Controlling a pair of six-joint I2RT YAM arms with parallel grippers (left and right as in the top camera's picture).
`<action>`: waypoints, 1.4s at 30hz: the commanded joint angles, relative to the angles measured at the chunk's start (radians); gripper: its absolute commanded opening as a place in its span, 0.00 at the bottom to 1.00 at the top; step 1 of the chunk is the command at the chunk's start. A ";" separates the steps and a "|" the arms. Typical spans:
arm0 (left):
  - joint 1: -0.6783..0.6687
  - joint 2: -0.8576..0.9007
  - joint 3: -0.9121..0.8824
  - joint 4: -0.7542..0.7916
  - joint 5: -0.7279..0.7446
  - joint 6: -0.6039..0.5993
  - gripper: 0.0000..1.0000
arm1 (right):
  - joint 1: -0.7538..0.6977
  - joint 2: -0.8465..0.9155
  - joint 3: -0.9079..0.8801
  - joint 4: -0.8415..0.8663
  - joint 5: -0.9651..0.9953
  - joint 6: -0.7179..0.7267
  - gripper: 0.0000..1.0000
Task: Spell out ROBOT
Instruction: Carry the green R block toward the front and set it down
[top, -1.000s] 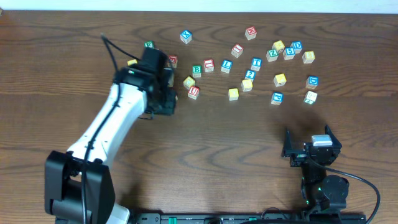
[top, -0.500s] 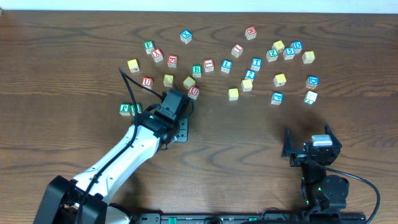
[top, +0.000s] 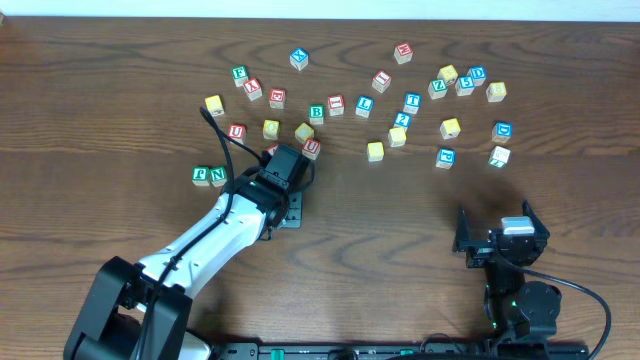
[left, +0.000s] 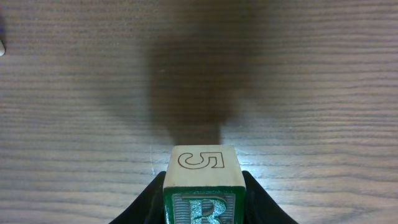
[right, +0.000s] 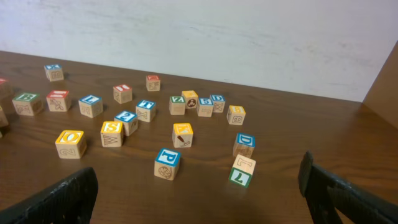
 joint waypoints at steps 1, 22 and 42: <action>0.002 0.008 0.019 0.008 0.008 0.017 0.15 | 0.003 -0.002 -0.002 -0.004 -0.002 -0.011 0.99; 0.002 0.103 0.024 0.033 0.008 0.017 0.13 | 0.003 -0.002 -0.002 -0.004 -0.002 -0.011 0.99; 0.002 0.093 0.070 0.040 0.008 0.043 0.67 | 0.003 -0.002 -0.002 -0.003 -0.002 -0.011 0.99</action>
